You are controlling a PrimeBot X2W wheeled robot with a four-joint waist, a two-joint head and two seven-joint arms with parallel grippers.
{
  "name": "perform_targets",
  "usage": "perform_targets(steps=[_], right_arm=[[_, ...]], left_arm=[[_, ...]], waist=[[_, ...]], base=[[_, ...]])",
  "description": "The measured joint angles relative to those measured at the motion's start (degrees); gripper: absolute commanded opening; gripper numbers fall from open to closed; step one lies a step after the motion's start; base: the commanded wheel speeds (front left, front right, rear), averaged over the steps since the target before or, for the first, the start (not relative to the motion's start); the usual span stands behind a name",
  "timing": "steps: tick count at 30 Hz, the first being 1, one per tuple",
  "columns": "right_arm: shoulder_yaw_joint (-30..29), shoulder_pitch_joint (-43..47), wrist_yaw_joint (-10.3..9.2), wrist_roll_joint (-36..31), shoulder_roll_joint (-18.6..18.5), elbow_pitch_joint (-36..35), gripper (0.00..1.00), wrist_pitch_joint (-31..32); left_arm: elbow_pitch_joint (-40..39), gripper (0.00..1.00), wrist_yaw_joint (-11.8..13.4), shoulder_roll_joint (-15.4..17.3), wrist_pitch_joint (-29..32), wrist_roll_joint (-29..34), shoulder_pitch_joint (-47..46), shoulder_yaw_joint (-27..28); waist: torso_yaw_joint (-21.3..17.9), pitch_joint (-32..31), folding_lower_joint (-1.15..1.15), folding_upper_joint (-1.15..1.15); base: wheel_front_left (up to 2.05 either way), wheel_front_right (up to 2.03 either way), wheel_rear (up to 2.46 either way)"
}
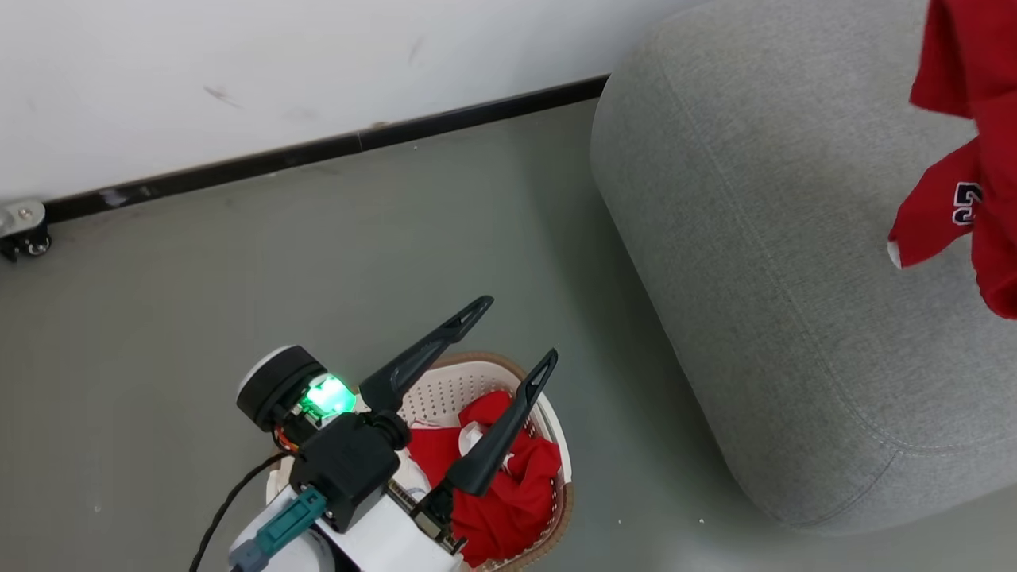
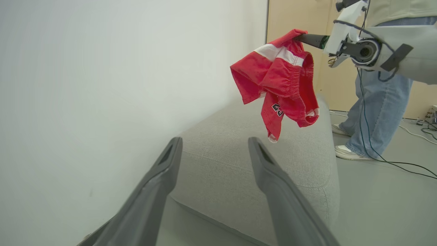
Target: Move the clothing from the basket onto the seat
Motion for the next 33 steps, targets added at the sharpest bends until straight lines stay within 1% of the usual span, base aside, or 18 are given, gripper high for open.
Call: perform_targets(steps=[7, 13, 16, 23, 28, 33], right_arm=[[-4.3, -1.9, 0.00, -1.1, -1.3, 5.8, 0.00, -0.8], [-5.3, -3.8, 0.00, -2.0, -2.9, 9.5, 0.00, -2.7], [-5.4, -4.7, 0.00, -2.5, -2.8, 11.4, 0.00, -4.1], [-5.0, -4.8, 0.00, -5.4, -0.4, 16.0, 0.00, -5.8], [-5.5, -4.8, 0.00, -6.0, 2.1, 20.6, 0.00, -6.6], [-5.7, -4.7, 0.00, -7.4, 4.7, 23.0, 0.00, -7.2]], left_arm=[[-2.3, 1.00, 0.1, 0.4, 1.2, 1.1, -1.8, 0.2], [-3.9, 1.00, 0.0, 0.8, 2.6, 1.7, -3.4, -0.4], [-4.7, 1.00, 0.0, 0.8, 3.2, 2.6, -4.1, -1.1], [-5.8, 1.00, -0.6, 1.2, 4.9, 3.1, -5.8, -2.0], [-6.2, 1.00, -0.8, 1.3, 5.7, 3.6, -6.4, -2.5], [-6.2, 1.00, -1.0, 1.4, 6.1, 3.6, -7.3, -2.4]], waist=[[0.9, 3.3, 0.00, 0.00], [1.6, 5.9, 0.00, 0.00], [2.0, 7.5, 0.00, 0.00], [2.4, 10.2, 0.00, 0.00], [2.6, 12.0, 0.00, 0.00], [2.4, 13.4, 0.00, 0.00]], base=[[0.00, 0.00, 0.00], [0.00, 0.00, 0.00], [0.00, 0.00, 0.00], [0.00, 0.00, 0.00], [0.00, 0.00, 0.00], [0.00, 0.00, 0.00]])
